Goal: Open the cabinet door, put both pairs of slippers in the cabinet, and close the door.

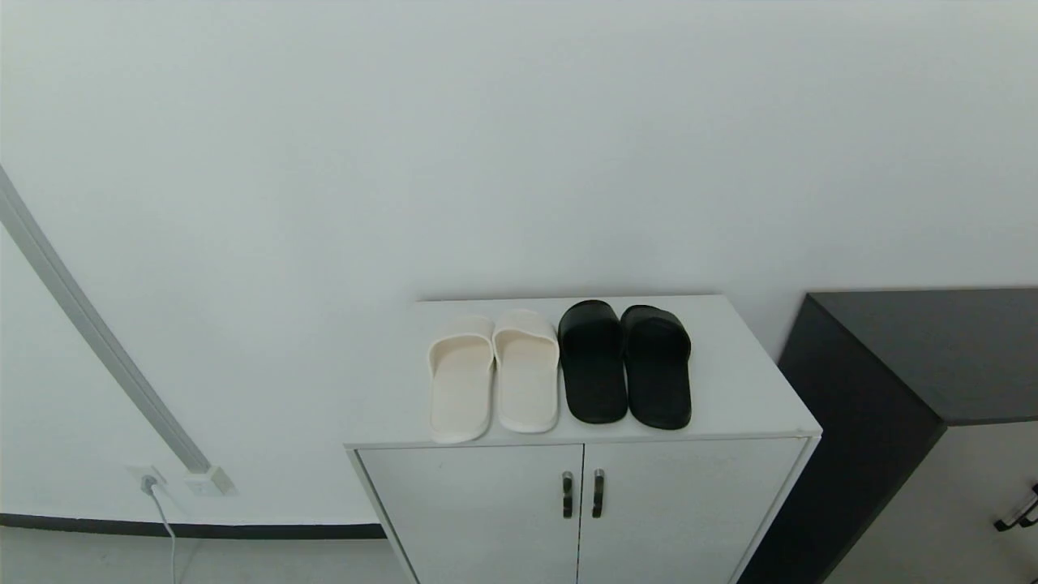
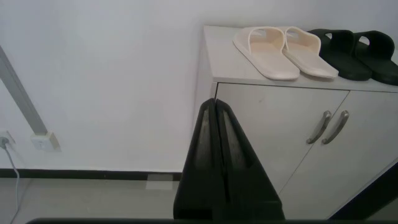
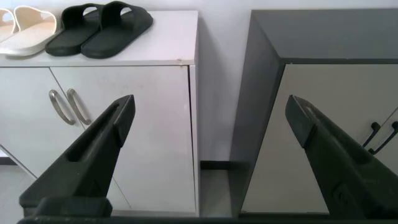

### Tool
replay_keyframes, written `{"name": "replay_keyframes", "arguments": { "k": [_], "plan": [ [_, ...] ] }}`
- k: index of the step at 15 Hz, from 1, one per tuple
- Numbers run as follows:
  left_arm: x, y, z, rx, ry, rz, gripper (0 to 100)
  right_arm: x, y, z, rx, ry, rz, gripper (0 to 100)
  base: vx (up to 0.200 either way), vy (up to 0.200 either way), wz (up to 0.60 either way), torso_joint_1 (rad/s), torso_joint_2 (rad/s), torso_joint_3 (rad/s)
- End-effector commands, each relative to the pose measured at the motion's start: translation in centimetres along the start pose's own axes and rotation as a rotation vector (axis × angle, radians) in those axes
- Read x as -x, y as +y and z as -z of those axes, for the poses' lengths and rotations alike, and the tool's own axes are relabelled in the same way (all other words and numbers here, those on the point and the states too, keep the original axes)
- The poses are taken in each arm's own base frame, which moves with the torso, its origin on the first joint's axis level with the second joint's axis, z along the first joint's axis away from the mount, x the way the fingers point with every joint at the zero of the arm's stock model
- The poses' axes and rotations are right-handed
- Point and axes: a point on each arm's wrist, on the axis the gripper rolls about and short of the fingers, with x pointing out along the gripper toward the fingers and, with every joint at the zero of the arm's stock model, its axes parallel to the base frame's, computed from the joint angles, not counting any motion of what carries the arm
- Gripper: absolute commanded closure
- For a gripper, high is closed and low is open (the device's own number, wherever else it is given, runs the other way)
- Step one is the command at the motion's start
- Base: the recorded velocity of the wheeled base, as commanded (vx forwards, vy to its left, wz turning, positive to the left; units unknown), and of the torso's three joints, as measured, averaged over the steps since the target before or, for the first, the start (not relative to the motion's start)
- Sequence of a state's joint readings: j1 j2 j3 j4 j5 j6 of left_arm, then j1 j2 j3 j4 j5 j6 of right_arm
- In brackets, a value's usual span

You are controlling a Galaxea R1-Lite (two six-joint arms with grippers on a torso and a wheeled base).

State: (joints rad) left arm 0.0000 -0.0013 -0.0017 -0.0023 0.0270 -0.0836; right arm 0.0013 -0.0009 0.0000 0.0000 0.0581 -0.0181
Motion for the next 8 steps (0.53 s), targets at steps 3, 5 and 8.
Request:
{"name": "replay_keyframes", "arguments": {
  "k": [3, 5, 8],
  "plan": [
    [-0.01, 0.0, -0.01, 0.001, 0.001, -0.001, 100, -0.01, 0.0, 0.0, 0.0, 0.001, 0.0, 0, 0.0, 0.0, 0.0, 0.0, 0.0, 0.0],
    [-0.01, 0.0, -0.01, 0.001, 0.001, -0.001, 100, -0.01, 0.0, 0.0, 0.0, 0.001, 0.0, 0, 0.0, 0.0, 0.0, 0.0, 0.0, 0.0],
    [-0.01, 0.0, -0.01, 0.001, 0.001, -0.001, 100, -0.01, 0.0, 0.0, 0.0, 0.001, 0.0, 0, 0.0, 0.0, 0.0, 0.0, 0.0, 0.0]
  ]
}}
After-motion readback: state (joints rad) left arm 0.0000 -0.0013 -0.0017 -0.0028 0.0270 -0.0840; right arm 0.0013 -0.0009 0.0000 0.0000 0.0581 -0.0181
